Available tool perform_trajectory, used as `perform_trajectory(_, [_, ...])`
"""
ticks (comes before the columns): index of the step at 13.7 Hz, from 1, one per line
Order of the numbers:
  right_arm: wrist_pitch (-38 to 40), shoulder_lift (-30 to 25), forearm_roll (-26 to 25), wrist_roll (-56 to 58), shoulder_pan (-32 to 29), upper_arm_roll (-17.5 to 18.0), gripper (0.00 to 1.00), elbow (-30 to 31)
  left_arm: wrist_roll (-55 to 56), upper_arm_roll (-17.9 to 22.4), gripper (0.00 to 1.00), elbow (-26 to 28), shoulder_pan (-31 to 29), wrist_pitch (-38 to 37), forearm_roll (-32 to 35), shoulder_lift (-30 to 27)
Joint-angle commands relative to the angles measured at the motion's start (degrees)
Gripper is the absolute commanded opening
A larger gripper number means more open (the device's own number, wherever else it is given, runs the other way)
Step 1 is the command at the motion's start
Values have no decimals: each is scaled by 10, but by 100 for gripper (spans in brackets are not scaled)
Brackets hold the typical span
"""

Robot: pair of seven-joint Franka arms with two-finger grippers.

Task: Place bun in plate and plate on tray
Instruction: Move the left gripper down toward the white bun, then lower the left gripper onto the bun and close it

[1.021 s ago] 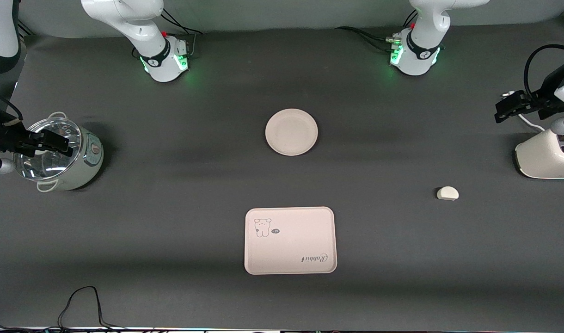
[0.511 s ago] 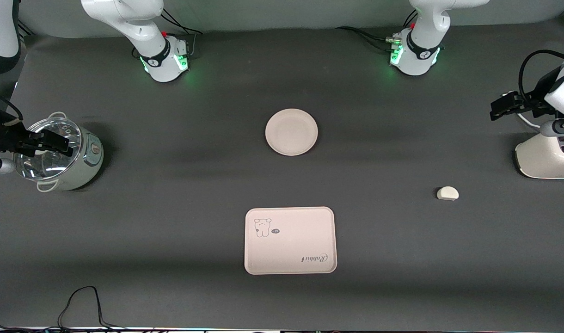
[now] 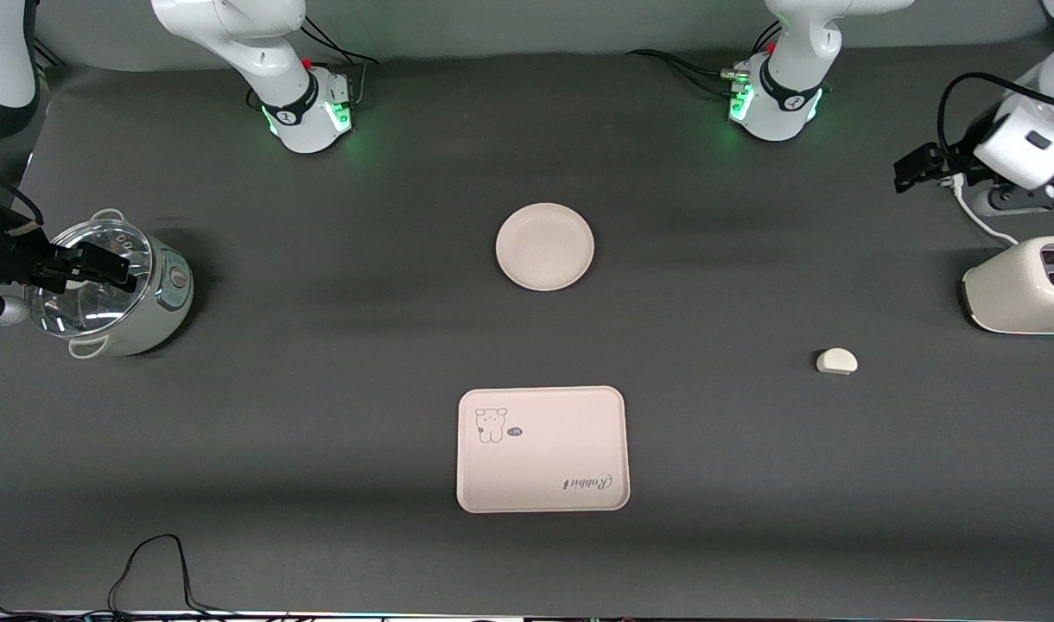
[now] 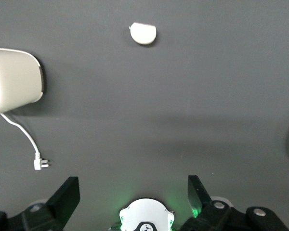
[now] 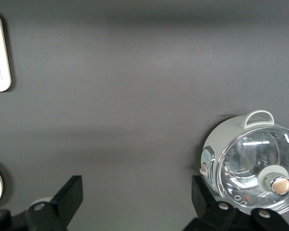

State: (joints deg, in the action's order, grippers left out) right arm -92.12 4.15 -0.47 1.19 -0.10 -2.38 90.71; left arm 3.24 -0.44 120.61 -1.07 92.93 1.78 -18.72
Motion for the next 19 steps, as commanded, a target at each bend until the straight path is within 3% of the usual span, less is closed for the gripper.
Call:
perform_trajectory(1, [-4, -7, -10, 10, 8, -5, 100, 6, -10, -2, 100, 96, -3, 69, 8, -49])
perform_trajectory(3, [-4, -5, -10, 10, 8, -5, 100, 4, -10, -2, 100, 119, -3, 102, 8, -38])
perform_trajectory(7, [-4, -5, -10, 9, 8, -3, 100, 3, -10, -2, 100, 118, -3, 178, 8, 43])
perform_trajectory(13, [-4, -1, -9, 6, 8, -3, 100, 2, -5, -1, 100, 94, -29, 376, 8, 245])
perform_trajectory(19, [-5, 0, -6, 3, 8, -3, 100, 0, 10, -2, 100, -6, -23, 386, 8, 375])
